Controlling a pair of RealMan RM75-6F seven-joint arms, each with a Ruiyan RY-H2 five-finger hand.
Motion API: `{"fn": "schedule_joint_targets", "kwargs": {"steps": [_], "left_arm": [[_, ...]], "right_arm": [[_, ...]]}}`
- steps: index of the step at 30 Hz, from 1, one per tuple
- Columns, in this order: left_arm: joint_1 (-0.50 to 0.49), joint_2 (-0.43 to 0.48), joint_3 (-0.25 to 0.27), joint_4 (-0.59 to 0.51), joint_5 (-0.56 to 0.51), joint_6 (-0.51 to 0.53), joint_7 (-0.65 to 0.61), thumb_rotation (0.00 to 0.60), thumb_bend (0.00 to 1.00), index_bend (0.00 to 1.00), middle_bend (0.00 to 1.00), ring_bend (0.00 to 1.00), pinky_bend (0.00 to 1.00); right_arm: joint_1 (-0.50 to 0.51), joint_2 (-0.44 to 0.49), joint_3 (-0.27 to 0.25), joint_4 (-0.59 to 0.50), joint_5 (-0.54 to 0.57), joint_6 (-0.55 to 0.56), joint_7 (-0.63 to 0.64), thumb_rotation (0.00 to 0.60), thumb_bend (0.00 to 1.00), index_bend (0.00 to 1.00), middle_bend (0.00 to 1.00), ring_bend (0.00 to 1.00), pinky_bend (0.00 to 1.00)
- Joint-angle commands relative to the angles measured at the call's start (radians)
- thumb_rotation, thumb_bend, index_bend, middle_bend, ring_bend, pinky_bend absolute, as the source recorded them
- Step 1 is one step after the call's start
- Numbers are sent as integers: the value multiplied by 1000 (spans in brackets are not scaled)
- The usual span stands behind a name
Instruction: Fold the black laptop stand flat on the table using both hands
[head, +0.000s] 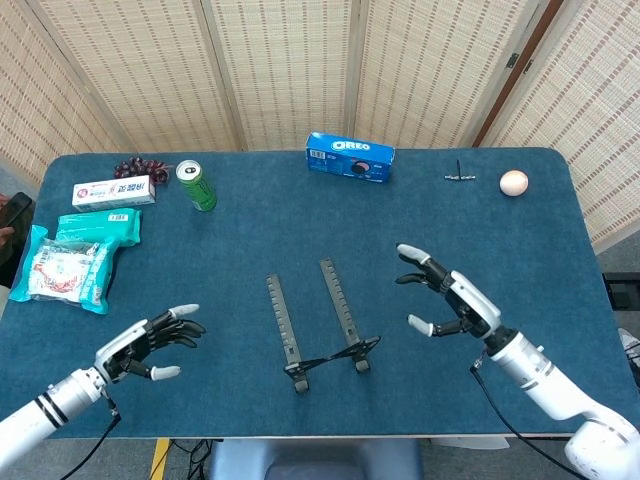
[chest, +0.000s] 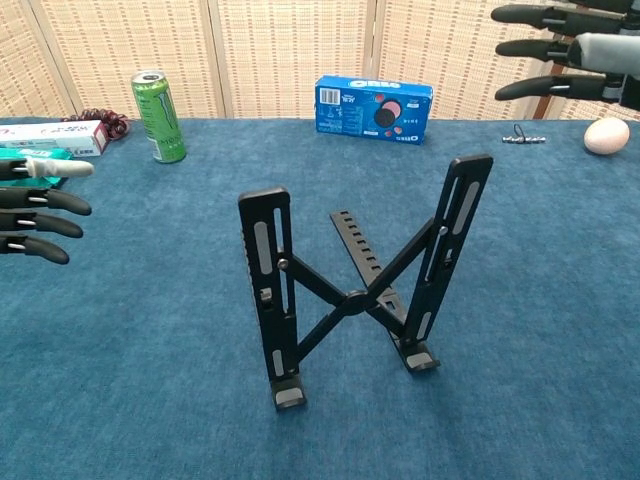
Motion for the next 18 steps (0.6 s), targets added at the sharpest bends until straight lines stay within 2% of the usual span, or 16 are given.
{"fn": "schedule_joint_targets", "kwargs": {"steps": [1, 6, 11, 18], "left_arm": [[-82, -58, 42, 44, 39, -27, -92, 600, 151, 139, 290, 279, 282], [-157, -120, 60, 93, 29, -57, -226, 600, 151, 139, 295, 285, 306], [-207, -175, 68, 144, 23, -45, -322, 600, 151, 131, 295, 276, 315], [-277, -241, 99, 180, 30, -52, -403, 600, 152, 31, 214, 175, 317]], "right_arm": [[-6, 9, 5, -5, 3, 2, -4, 600, 229, 0, 0, 0, 212], [-21, 21, 6, -16, 5, 1, -26, 600, 229, 0, 0, 0, 212], [-34, 30, 9, -23, 6, 2, -34, 600, 229, 0, 0, 0, 212], [-48, 38, 13, -24, 4, 0, -37, 600, 229, 0, 0, 0, 212]]}}
